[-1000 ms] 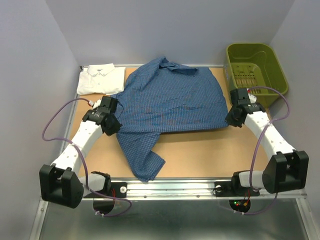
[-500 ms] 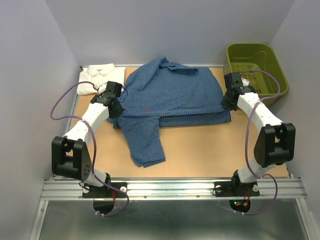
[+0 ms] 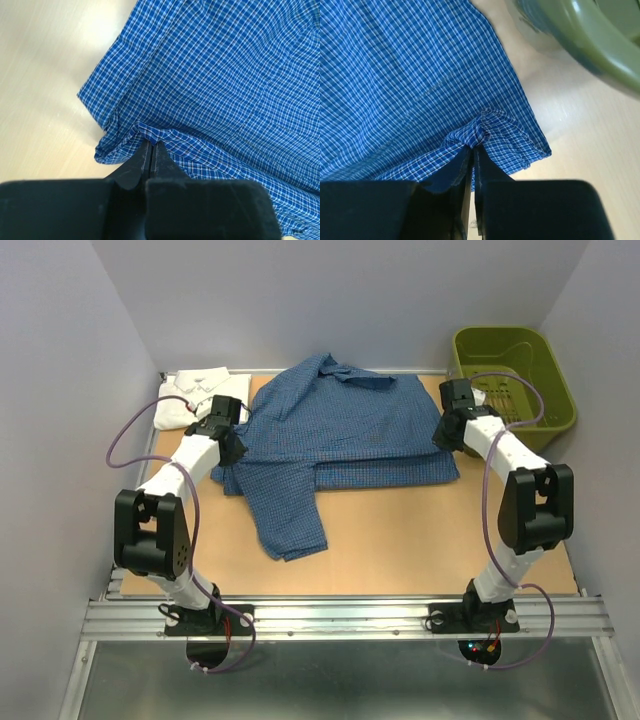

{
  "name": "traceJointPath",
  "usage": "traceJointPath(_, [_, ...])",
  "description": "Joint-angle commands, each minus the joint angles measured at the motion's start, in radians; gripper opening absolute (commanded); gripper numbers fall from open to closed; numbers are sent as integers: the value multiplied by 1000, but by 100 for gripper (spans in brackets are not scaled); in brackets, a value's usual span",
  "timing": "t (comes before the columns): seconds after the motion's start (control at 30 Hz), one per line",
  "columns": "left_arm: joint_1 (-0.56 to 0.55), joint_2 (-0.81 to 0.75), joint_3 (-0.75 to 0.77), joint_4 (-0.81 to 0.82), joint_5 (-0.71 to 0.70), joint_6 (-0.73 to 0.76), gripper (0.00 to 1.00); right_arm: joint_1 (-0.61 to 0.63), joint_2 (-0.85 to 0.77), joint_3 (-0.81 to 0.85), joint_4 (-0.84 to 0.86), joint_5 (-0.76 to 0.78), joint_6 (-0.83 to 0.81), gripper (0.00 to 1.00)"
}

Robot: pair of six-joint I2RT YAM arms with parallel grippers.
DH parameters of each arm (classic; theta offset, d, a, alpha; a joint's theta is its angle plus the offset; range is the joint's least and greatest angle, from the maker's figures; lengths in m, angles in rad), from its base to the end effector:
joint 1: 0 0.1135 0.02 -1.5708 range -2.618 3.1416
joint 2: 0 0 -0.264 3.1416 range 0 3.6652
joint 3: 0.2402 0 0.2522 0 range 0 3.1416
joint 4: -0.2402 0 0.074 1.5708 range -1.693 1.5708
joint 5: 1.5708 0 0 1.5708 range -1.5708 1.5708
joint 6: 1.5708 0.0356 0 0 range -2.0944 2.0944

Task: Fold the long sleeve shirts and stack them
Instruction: Fold the shirt

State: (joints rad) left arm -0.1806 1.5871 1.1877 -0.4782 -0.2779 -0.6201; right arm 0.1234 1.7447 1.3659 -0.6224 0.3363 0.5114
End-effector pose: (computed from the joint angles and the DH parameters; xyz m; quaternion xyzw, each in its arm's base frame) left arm 0.3387 -0.0519 0.2542 -0.2490 0.8988 -0.0112 0.3606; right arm 0.3721 0.0343 0.2481 0.2286 0.9194 -0.0661 0.3133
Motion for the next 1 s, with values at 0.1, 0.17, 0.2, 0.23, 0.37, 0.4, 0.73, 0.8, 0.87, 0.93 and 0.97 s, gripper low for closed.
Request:
traceJointPath(0.1, [32, 50, 56, 49, -89, 45, 8, -18, 71, 68, 79, 76, -28, 15])
traceJointPath(0.17, [32, 56, 56, 55, -99, 45, 9, -16, 84, 70, 88, 72, -30, 15])
traceJointPath(0.2, [32, 57, 58, 59, -106, 45, 10, -18, 93, 74, 95, 69, -31, 15])
traceJointPath(0.23, [32, 59, 58, 64, -106, 45, 12, -18, 96, 78, 95, 69, -31, 15])
traceJointPath(0.37, [32, 65, 78, 70, -93, 48, 29, -18, 96, 101, 102, 52, -39, 21])
traceJointPath(0.4, [32, 59, 88, 72, -92, 51, 36, -16, 84, 104, 102, 31, -50, 27])
traceJointPath(0.73, [33, -87, 83, 125, -99, 109, 84, 37, -91, -45, 170, -282, -140, 68])
traceJointPath(0.8, [33, -116, 47, 138, -99, 118, 84, 64, -132, -111, 187, -324, -133, 68])
traceJointPath(0.87, [35, -157, -22, 156, -103, 122, 84, 97, -148, -143, 207, -329, -134, 68])
traceJointPath(0.93, [39, -179, -92, 185, -107, 123, 82, 156, -148, -174, 220, -322, -133, 67])
traceJointPath(0.97, [46, -179, -111, 193, -107, 123, 81, 185, -140, -183, 236, -326, -131, 66])
